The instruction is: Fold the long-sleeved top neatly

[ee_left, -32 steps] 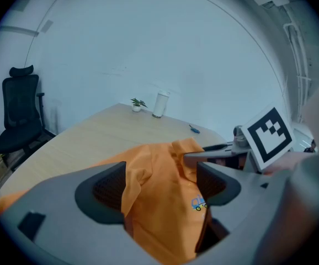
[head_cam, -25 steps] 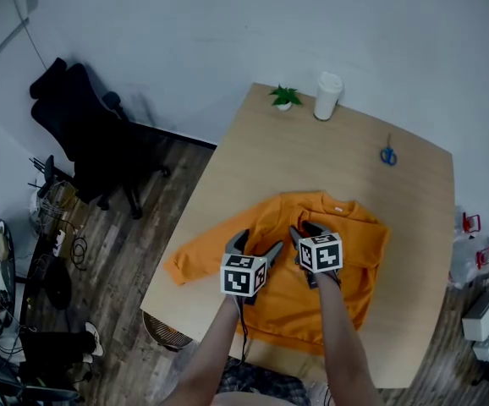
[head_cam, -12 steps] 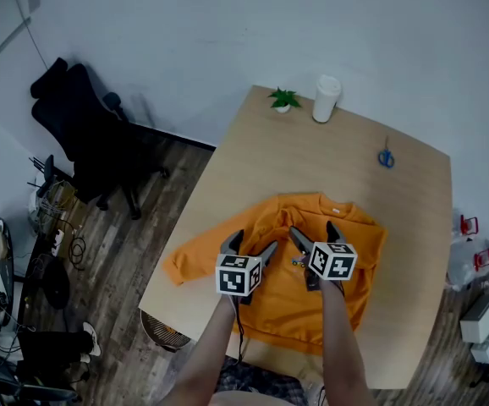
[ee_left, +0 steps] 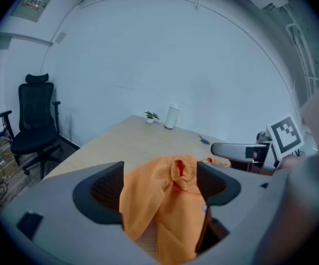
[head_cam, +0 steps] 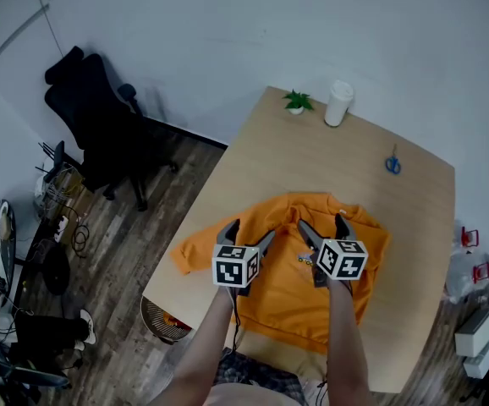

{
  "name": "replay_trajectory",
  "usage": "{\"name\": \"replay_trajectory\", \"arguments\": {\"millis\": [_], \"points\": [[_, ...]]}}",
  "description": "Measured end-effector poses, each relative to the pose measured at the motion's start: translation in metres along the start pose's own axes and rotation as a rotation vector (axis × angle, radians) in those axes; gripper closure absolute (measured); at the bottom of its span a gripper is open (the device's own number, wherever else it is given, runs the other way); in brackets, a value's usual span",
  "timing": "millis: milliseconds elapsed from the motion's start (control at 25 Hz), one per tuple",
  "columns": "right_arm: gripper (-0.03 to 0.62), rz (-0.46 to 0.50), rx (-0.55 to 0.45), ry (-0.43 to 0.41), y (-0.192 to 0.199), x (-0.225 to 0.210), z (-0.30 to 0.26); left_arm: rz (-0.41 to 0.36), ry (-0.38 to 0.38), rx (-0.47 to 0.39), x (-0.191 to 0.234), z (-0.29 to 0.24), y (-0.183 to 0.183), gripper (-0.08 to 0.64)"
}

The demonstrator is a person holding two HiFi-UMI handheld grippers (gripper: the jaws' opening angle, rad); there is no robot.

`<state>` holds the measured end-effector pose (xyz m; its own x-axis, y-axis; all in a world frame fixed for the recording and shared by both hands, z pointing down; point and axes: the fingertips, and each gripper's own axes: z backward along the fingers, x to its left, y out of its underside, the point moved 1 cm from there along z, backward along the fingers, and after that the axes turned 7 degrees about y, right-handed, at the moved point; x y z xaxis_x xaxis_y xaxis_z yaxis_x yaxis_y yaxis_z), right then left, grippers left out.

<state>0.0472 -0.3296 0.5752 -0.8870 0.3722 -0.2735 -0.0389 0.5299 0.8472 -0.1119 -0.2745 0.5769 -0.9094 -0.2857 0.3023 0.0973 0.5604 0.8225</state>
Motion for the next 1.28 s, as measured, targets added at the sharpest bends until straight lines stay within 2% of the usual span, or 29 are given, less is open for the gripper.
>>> {"name": "replay_trajectory", "arguments": {"millis": [160,360,760,1040,1280], "points": [[0.109,0.044,-0.002,-0.053,-0.008,0.028,-0.004,0.019,-0.050,-0.023,0.019,0.020,-0.006,0.156],[0.114,0.110,0.012,-0.159,-0.006,0.088,-0.019,0.051,-0.144,-0.038,0.055,0.056,0.002,0.156],[0.126,0.235,0.115,-0.356,0.038,0.200,-0.046,0.189,-0.342,-0.038,0.129,0.126,0.050,0.156],[0.130,0.298,0.189,-0.421,0.074,0.242,-0.058,0.294,-0.418,0.001,0.156,0.151,0.099,0.156],[0.130,0.339,0.224,-0.438,0.091,0.252,-0.061,0.374,-0.465,0.042,0.166,0.155,0.131,0.158]]}}
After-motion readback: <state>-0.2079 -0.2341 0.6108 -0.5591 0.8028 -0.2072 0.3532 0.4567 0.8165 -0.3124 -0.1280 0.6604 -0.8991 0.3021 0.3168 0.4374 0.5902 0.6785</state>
